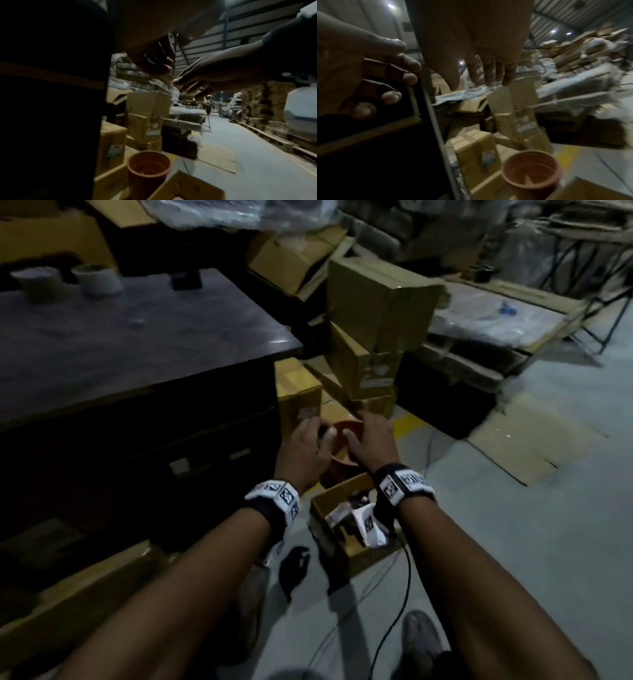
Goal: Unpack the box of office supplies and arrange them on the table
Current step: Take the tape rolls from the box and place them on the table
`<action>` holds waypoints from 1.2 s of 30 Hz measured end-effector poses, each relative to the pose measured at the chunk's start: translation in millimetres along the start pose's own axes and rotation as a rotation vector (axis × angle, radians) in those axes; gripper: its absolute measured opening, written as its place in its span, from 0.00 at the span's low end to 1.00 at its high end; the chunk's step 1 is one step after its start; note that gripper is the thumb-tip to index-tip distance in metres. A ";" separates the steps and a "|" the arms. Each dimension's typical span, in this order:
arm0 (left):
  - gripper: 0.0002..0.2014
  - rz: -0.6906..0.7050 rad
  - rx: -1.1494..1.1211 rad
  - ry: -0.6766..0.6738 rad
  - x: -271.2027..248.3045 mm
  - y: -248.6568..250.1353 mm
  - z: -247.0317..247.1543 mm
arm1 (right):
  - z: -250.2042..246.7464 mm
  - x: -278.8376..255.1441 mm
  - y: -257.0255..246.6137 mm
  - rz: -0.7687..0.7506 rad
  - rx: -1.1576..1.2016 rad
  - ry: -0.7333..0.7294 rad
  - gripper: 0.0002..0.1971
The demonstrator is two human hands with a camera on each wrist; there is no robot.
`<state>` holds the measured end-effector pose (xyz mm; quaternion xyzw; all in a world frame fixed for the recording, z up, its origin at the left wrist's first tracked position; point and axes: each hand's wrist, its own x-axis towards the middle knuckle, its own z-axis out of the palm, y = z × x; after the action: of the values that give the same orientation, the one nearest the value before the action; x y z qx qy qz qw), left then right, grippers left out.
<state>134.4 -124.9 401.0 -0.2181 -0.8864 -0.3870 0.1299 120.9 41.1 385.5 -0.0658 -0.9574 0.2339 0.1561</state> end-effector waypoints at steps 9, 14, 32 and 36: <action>0.13 -0.078 0.047 -0.413 23.3 -85.2 215.7 | 111.0 -20.3 222.2 0.415 -0.064 -0.240 0.17; 0.14 -0.170 0.041 -0.500 25.6 -145.6 285.1 | 190.0 -3.3 277.8 0.520 0.003 -0.414 0.22; 0.15 -0.502 -0.149 -0.475 25.4 -206.5 335.3 | 314.1 55.1 351.7 0.901 0.080 -0.650 0.31; 0.14 -0.570 -0.206 -0.460 25.5 -209.0 331.9 | 321.4 56.3 346.4 0.895 0.068 -0.777 0.44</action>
<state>-10.1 2.5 58.3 -0.0559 -0.8740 -0.4356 -0.2078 -19.7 220.5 -32.3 -0.3677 -0.8156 0.3145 -0.3174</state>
